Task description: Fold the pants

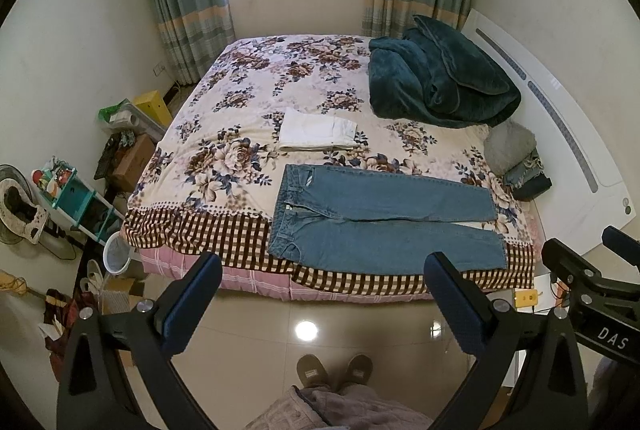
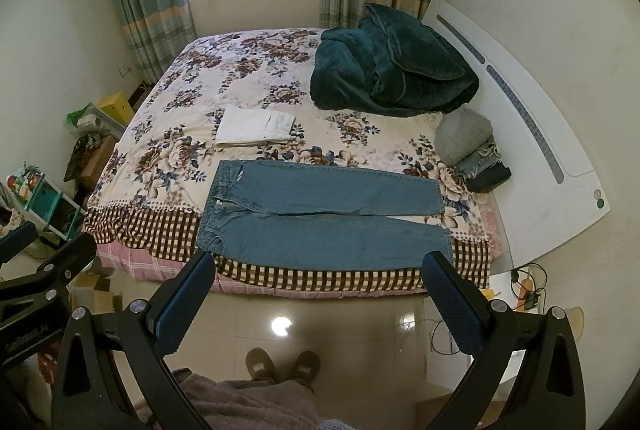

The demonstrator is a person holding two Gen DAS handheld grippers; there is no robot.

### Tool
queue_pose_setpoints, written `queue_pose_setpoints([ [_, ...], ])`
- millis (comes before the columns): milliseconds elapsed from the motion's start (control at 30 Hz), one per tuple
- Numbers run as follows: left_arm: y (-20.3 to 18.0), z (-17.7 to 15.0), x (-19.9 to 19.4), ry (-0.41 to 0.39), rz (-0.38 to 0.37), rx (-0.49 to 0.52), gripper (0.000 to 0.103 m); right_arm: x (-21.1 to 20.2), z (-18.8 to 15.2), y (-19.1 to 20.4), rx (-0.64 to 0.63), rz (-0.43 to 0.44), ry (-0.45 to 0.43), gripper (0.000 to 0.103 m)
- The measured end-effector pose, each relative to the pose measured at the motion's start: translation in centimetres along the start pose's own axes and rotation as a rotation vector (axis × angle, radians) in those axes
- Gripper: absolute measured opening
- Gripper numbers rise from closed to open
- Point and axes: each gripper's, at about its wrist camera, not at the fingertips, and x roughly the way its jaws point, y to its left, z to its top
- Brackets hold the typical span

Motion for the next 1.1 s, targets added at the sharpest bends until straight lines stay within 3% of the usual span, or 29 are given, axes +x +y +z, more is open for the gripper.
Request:
queue_pose_setpoints([
  [533,0.7,0.1,-0.2,0.010,-0.022,-0.006,0.103,0.1,-0.1,0.2,-0.001,-0.004,0.002,0.103],
  [733,1.4,0.5,1.2,-0.017,0.013,-0.027,0.103,1.1,0.4,0.1,0.047,-0.015,-0.016,0.103],
  [1000,2.9,4.1,7.7,-0.098,0.093,-0.034,0.103,8.5,2.9,-1.0,0.169,-0.122,-0.028,0.103],
  [1100,2.4,5.3,11.7,-0.074,0.091,-0.028,0.103,12.9,4.7,-2.0,0.210,-0.161,-0.011,0.103],
])
